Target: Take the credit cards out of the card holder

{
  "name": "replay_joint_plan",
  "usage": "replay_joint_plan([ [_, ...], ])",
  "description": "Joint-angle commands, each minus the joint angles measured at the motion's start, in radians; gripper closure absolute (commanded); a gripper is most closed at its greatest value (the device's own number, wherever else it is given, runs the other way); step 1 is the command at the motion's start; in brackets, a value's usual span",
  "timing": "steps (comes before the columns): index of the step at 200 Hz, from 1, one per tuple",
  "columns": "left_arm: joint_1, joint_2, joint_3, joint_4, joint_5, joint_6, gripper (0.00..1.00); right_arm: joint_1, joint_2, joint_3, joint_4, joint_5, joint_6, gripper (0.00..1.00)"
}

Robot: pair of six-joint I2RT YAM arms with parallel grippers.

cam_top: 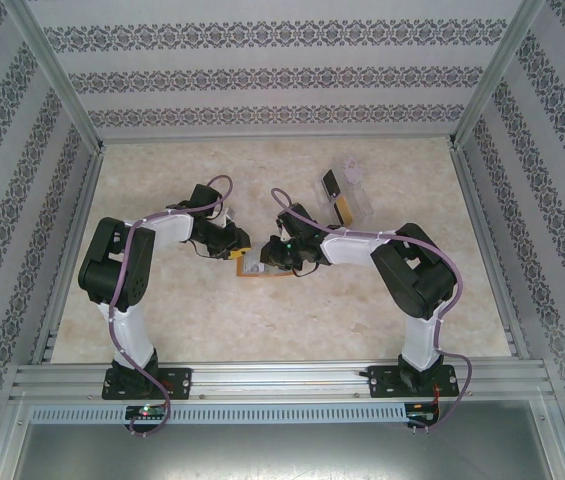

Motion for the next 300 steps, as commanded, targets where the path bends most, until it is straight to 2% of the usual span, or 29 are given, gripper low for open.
replay_joint_plan([
  [1, -0.005, 0.019, -0.02, -0.021, -0.011, 0.006, 0.73, -0.006, 0.002, -0.012, 0.012, -0.012, 0.03, 0.81],
  [41, -0.005, 0.021, -0.034, -0.01, -0.012, -0.005, 0.73, -0.003, 0.017, -0.003, -0.001, -0.014, 0.027, 0.82],
  [86, -0.006, 0.021, -0.041, -0.01, -0.024, -0.007, 0.73, -0.003, 0.02, -0.004, -0.03, 0.006, 0.018, 0.78],
  [124, -0.005, 0.022, -0.042, -0.004, -0.013, -0.01, 0.74, 0.0, 0.034, 0.003, 0.017, -0.031, 0.019, 0.83],
  [212, -0.006, 0.022, -0.074, 0.012, -0.005, -0.023, 0.76, -0.004, 0.048, 0.006, 0.089, -0.058, 0.032, 0.82],
  [268, -0.005, 0.012, -0.038, -0.003, -0.005, -0.017, 0.73, -0.014, 0.01, -0.02, 0.047, -0.014, 0.025, 0.97],
  [300, -0.005, 0.001, 0.014, -0.015, -0.007, -0.013, 0.68, -0.033, -0.025, -0.068, 0.041, -0.005, 0.027, 1.0],
])
